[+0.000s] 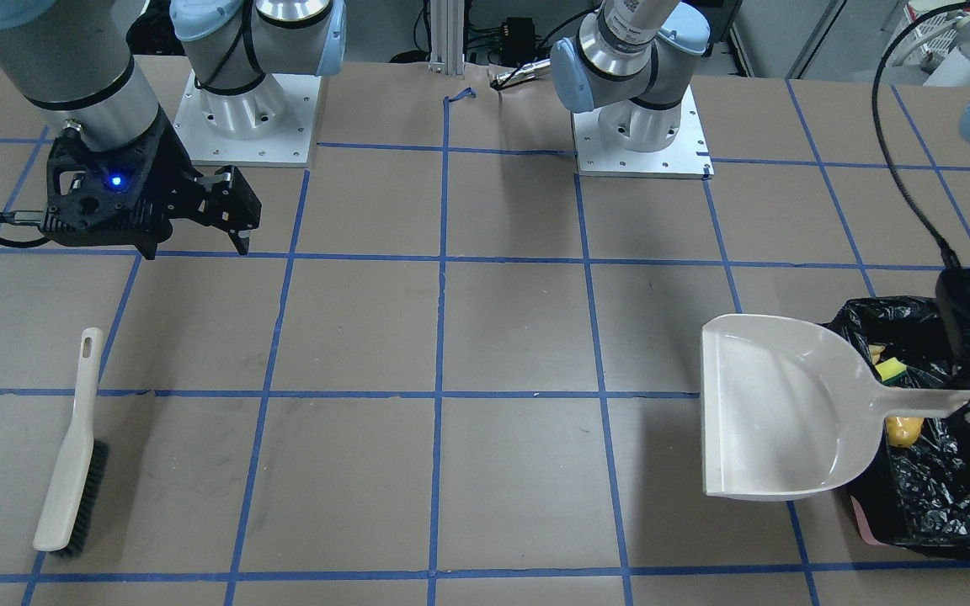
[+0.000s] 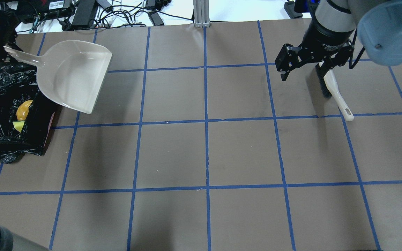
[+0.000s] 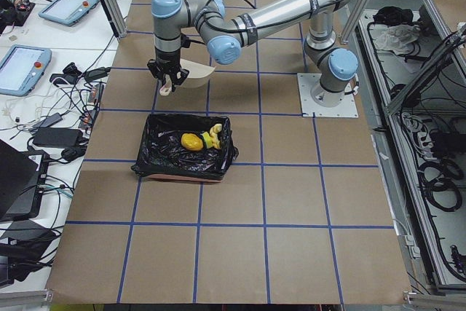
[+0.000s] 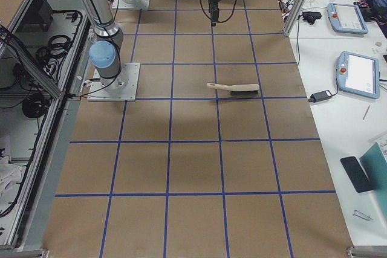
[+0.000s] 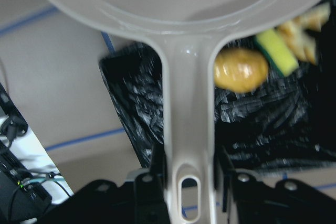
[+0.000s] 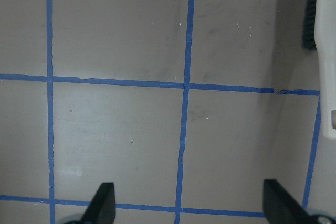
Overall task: Sweep and dump trash into bin
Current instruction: 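Tip the dustpan further to dump the trash into the bin with the left gripper, then lower the empty dustpan back onto the table with the left gripper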
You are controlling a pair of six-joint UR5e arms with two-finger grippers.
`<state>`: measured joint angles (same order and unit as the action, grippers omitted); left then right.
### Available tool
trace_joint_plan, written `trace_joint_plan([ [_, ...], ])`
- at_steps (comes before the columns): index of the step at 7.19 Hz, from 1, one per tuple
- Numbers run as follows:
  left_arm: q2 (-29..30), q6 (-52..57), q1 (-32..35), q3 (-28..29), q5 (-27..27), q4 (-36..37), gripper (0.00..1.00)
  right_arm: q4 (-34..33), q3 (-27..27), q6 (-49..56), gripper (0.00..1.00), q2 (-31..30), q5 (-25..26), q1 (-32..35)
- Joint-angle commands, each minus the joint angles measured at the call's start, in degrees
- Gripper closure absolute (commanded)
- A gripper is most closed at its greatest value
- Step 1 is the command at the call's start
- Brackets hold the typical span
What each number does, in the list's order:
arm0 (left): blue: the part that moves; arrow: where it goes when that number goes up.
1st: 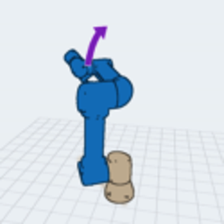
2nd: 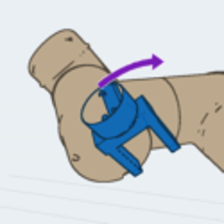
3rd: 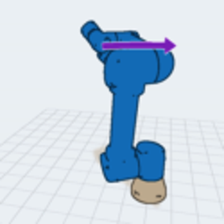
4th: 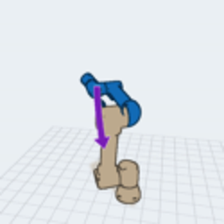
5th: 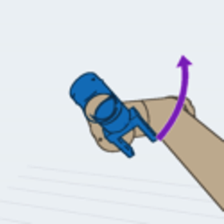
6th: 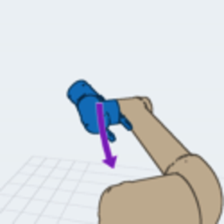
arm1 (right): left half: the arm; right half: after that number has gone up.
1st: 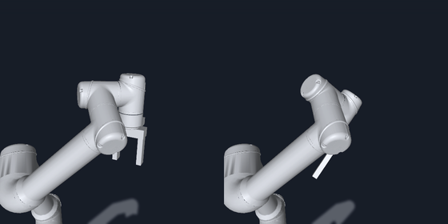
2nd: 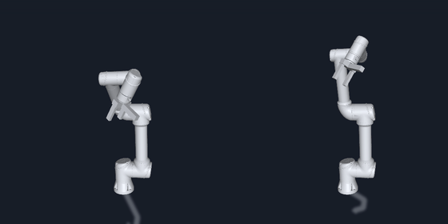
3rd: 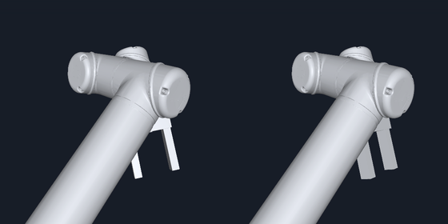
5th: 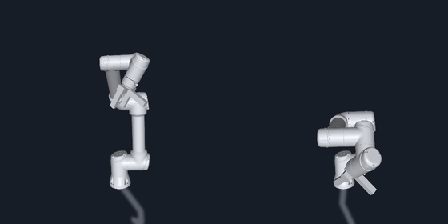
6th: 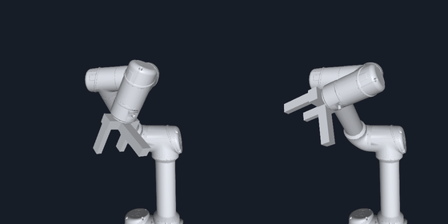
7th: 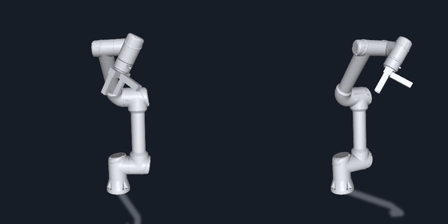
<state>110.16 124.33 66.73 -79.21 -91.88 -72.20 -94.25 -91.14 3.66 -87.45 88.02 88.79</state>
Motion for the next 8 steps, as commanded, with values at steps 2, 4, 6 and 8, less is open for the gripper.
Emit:
trace_joint_plan([
  [2,6.4,-10.4,7.0,0.0,-0.4,-0.8,1.0,0.3,-0.2,-2.1,0.0,-0.1,0.0,-0.3],
  [4,8.0,-16.6,11.2,-0.1,-0.4,-0.8,1.0,0.3,-0.2,-2.0,0.0,-0.2,-0.6,-0.1],
  [6,10.4,-16.5,11.5,-0.3,-0.1,1.1,1.0,0.3,-0.3,-2.0,0.0,-0.2,-0.7,-0.1],
  [8,11.3,-16.3,11.6,-1.4,-0.1,3.1,0.99,0.4,-0.3,-2.0,0.0,-0.3,-0.7,-0.2],
])
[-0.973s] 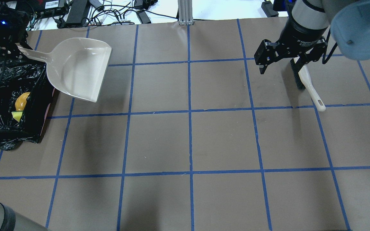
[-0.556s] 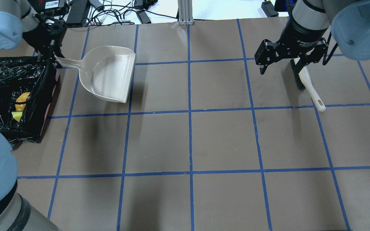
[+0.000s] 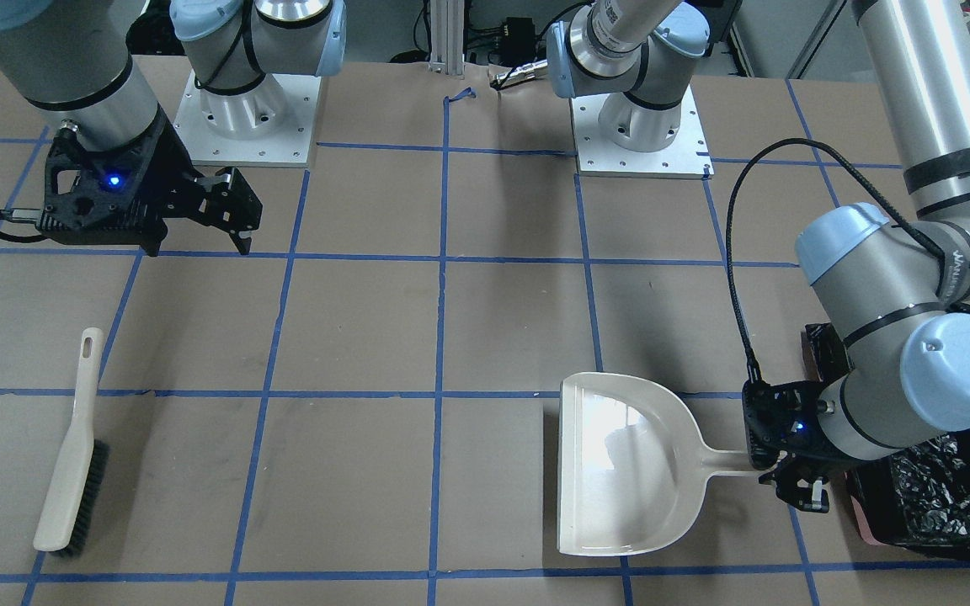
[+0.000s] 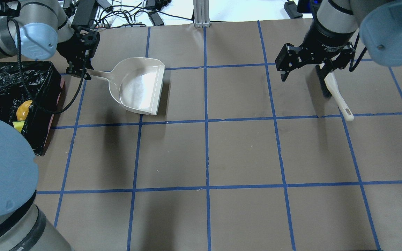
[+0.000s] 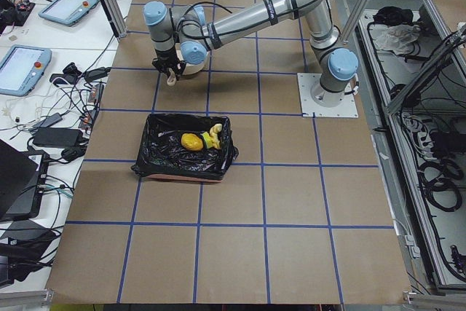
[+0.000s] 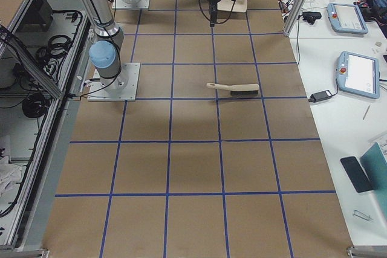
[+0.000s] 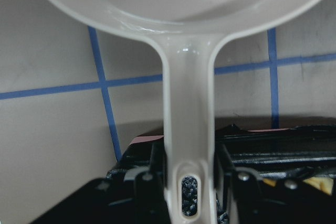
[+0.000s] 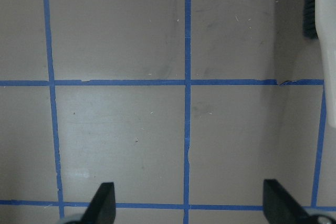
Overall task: Sweep and dump trash into bin
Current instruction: 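Lower the empty dustpan back onto the table with the left gripper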
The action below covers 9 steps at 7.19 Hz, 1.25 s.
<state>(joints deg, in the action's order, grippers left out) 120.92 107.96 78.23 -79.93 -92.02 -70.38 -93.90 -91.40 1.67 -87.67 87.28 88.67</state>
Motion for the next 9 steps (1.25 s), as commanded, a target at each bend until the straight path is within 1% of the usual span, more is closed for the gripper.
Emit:
trace_joint_plan([
  [1,0.7,0.8,0.1,-0.9,0.0,3.0,0.99,0.0,0.0,0.0,0.0,-0.1,0.0,-0.1],
  [4,1.7,1.5,0.1,-1.2,0.0,4.4,0.97,0.0,0.0,0.0,0.0,-0.3,0.0,-0.1],
  [5,1.8,1.4,0.0,-1.2,0.0,4.4,0.95,0.0,0.0,0.0,0.0,-0.3,-0.2,0.0],
  [6,1.8,1.4,0.0,-1.2,0.0,4.4,0.89,0.1,0.0,0.0,0.0,-0.3,0.0,0.0],
  [8,2.0,0.8,0.0,-1.2,0.1,4.4,0.5,0.4,0.0,0.0,0.0,-0.3,0.3,0.1],
  [9,2.0,0.6,0.0,-1.2,0.1,4.4,0.33,0.4,0.0,-0.1,0.0,-0.4,0.4,0.1],
])
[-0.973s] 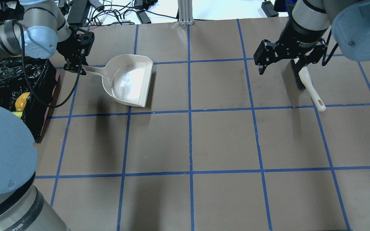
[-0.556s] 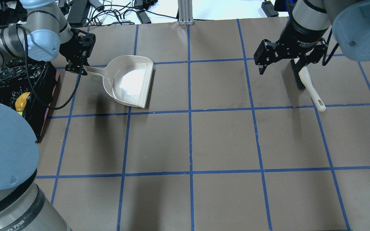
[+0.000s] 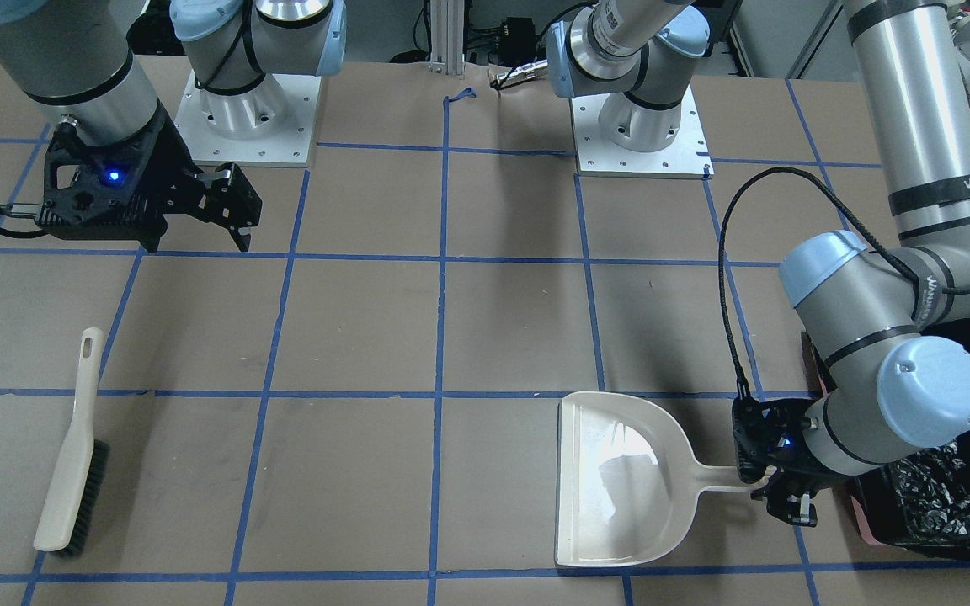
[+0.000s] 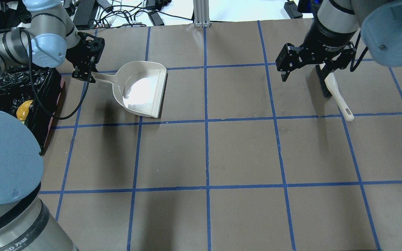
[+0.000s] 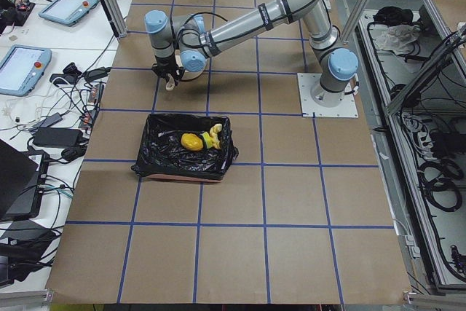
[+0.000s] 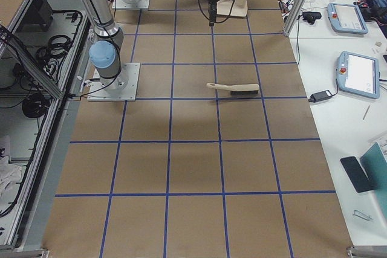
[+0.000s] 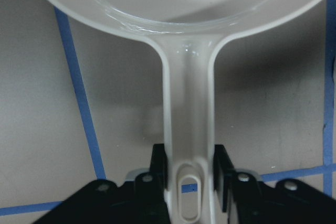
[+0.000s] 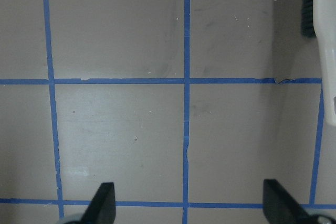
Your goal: Sweep and dump trash into bin
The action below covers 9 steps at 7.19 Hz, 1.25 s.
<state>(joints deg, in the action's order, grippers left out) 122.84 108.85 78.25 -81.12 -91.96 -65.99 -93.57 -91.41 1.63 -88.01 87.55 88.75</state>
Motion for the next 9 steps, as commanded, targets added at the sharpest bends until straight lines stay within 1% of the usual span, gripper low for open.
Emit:
trace_joint_plan([
  [1,0.0,-2.0,0.0,0.5,-0.5,-0.1,0.3,0.1,0.0,0.0,0.0,0.0,0.2,0.0],
  [2,-1.1,-3.2,0.1,1.0,-1.0,-0.7,0.3,0.1,0.0,0.0,0.0,0.0,0.1,-0.1],
  [4,-5.3,-3.9,0.5,1.5,-0.6,-5.0,0.32,0.0,0.0,0.0,0.0,0.0,0.0,-0.1],
  [5,-7.6,-11.8,1.2,1.8,-0.2,-7.0,0.32,0.1,0.0,0.0,0.0,0.0,0.2,-0.1],
  [7,-13.6,-26.3,7.5,1.9,-1.0,-12.3,0.32,0.1,0.0,0.0,0.0,0.0,0.0,-0.1],
  [8,-15.6,-35.0,9.1,1.8,-0.7,-13.0,0.32,0.1,-0.1,0.0,0.0,0.0,0.2,-0.1],
  [9,-18.3,-41.6,9.5,1.8,-0.2,-17.3,0.32,0.1,-0.1,0.0,0.0,0.0,0.1,-0.1],
])
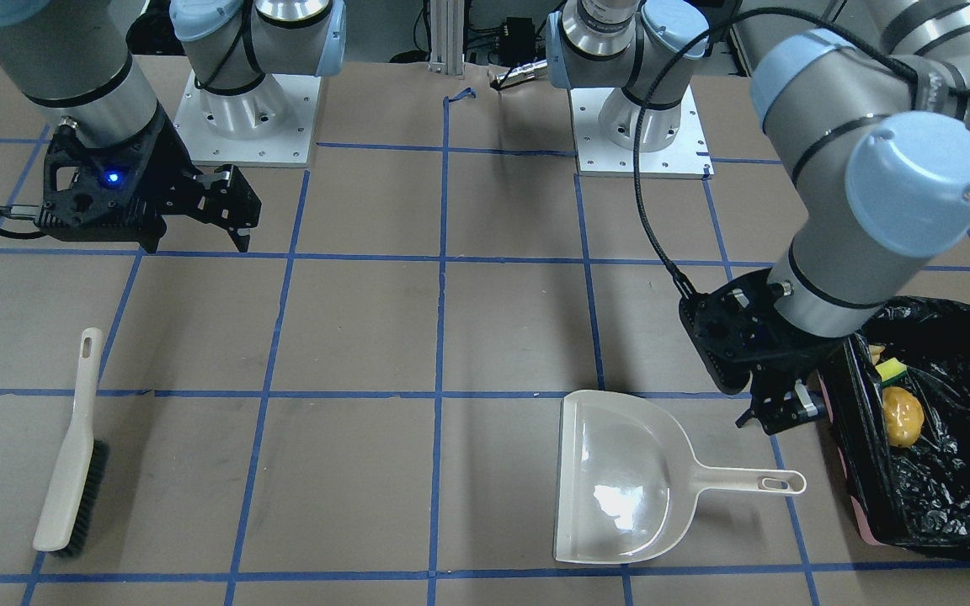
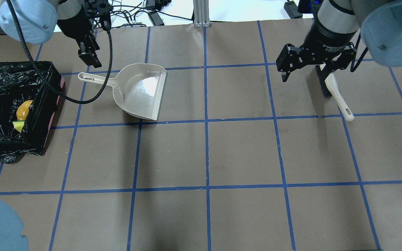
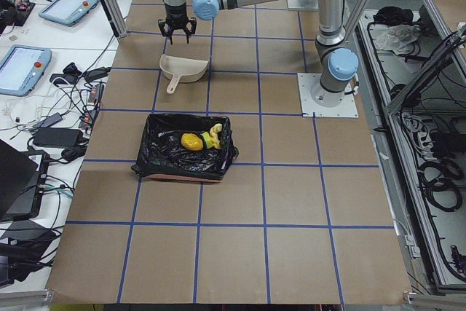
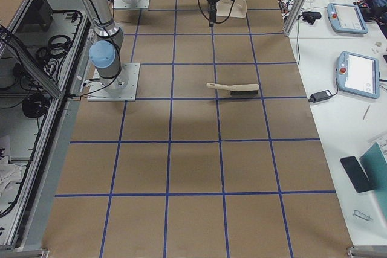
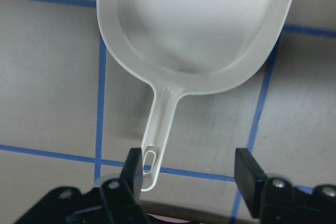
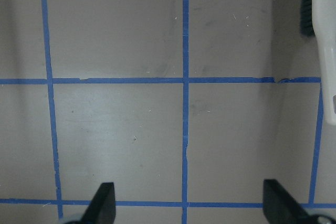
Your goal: Sweep and dump trash into bin
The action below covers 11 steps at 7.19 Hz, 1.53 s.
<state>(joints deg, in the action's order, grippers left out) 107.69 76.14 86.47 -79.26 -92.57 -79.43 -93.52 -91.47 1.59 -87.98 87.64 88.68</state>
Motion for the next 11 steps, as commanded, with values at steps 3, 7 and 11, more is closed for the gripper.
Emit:
trace_joint_plan([
  [3,-11.2,-35.7,1.4,-1.1,2.4,-13.5,0.31,0.0,0.0,0.0,0.0,0.0,0.2,0.0],
  [7,-17.1,-64.7,1.3,-4.9,5.7,-16.7,0.3,0.0,0.0,0.0,0.0,0.0,0.2,-0.1],
  [11,-19.7,-70.4,0.6,-7.2,5.3,-15.4,0.12,0.0,0.0,0.0,0.0,0.0,0.2,-0.1],
])
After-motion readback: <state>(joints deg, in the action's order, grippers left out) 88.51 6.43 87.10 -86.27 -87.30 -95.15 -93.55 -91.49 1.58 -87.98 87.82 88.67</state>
